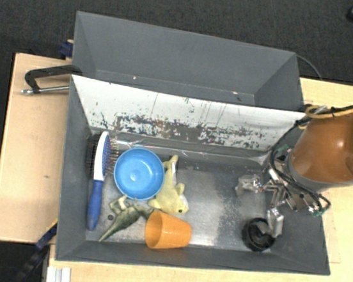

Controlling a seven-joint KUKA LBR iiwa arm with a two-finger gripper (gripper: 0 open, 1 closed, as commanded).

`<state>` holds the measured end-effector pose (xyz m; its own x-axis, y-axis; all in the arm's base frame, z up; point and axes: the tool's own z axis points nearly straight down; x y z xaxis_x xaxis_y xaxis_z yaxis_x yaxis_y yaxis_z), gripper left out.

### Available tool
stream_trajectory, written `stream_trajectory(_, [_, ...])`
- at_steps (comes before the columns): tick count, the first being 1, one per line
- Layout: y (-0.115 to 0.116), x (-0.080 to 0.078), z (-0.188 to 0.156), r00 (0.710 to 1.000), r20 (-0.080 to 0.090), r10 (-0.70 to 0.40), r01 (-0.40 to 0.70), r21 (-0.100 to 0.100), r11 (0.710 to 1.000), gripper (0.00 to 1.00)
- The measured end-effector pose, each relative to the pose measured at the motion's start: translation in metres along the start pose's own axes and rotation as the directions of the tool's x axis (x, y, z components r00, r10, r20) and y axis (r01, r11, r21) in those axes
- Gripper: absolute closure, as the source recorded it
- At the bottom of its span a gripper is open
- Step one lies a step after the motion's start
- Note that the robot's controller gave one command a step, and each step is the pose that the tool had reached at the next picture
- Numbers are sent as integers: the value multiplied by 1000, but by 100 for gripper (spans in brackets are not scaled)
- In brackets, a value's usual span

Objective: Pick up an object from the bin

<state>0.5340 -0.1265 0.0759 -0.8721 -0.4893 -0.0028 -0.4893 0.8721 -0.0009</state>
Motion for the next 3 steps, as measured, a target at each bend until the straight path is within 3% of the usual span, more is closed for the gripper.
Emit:
stream_trajectory(1, [4,35,-7,826,13,-563,563,-7,826,0])
stream_trajectory(2, [-1,35,-28,836,4,-549,549,3,836,0])
stream_trajectory(3, [22,30,5,747,1,-664,664,-4,747,0])
